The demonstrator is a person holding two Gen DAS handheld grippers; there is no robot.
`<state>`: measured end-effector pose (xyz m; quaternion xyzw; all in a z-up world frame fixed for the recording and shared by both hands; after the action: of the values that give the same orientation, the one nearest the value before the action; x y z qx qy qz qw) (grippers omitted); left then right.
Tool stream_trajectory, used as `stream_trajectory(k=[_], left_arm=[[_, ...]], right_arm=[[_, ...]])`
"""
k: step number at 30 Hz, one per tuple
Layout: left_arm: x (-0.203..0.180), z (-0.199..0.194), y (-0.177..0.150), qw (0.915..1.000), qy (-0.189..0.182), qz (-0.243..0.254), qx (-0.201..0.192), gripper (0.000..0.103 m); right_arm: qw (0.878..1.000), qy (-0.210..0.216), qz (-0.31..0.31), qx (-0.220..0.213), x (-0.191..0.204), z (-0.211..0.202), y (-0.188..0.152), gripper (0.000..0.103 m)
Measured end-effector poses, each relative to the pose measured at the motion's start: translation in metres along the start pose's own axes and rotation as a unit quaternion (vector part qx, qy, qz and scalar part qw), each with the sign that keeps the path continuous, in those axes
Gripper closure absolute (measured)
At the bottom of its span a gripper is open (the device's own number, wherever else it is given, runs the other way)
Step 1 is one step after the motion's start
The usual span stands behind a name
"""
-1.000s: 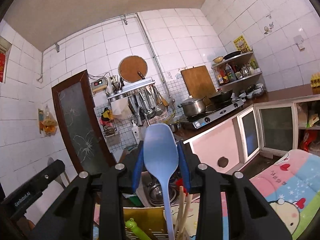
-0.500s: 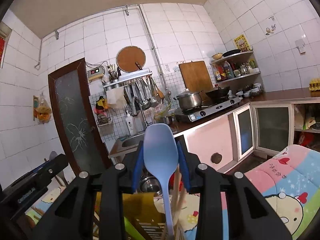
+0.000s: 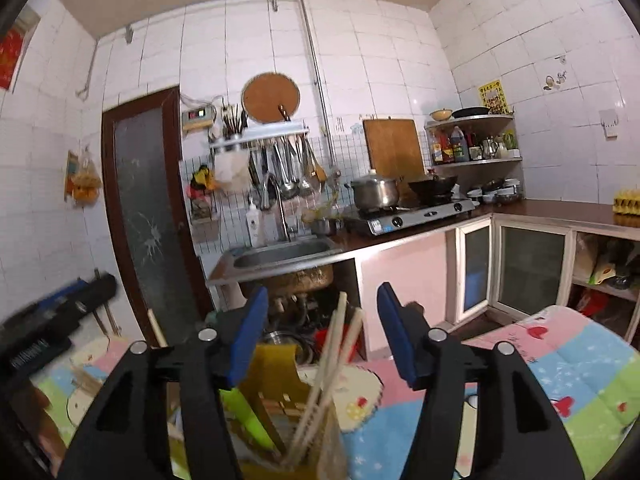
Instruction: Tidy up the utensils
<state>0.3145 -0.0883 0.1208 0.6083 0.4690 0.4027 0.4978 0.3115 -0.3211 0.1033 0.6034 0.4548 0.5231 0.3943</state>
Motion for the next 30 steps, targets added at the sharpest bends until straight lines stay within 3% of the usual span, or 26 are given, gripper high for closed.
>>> stream_trajectory(k=[3,4,7,13,21,30], left_arm=[[0.012,-0.032,0.002,0.9999,0.008,0.005,-0.012,0.009],[0.016,-0.042,0.001,0.9999,0.008,0.005,-0.014,0.007],[0.025,-0.074,-0.005,0.9999,0.002,0.007,-0.010,0.005],[0.030,-0.128,-0.037,0.9996,0.010,0.015,0.020,0.005],[0.028,-0.182,-0.112,0.9958,0.039,-0.013,0.082,0.005],[0.025,-0.215,-0.161,0.9928,0.087,-0.001,0.082,0.005]], right_arm=[[1.000,-0.022,-0.016,-0.003,-0.007,-0.029,0.000,0.027],[0.999,-0.030,-0.023,0.001,-0.010,-0.040,-0.002,0.024],[0.998,-0.045,-0.040,0.013,-0.016,-0.075,-0.010,0.014],[0.995,-0.057,-0.062,0.048,-0.011,-0.139,-0.043,0.005],[0.992,-0.049,-0.080,0.085,0.007,-0.207,-0.100,0.004],[0.989,-0.044,-0.070,0.119,0.009,-0.236,-0.142,0.004]])
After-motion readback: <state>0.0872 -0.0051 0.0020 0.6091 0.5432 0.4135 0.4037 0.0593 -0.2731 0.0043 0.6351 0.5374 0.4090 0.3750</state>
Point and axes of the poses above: each gripper's, at about its wrist camera, not at the fingertips, and z roughly the way its jaws point, x to its left, y to its top, the point moved 2 cm from there along z, roughly the way its jaws point, and after that the axes turned 5 degrees about z, right-handed, at the moved point
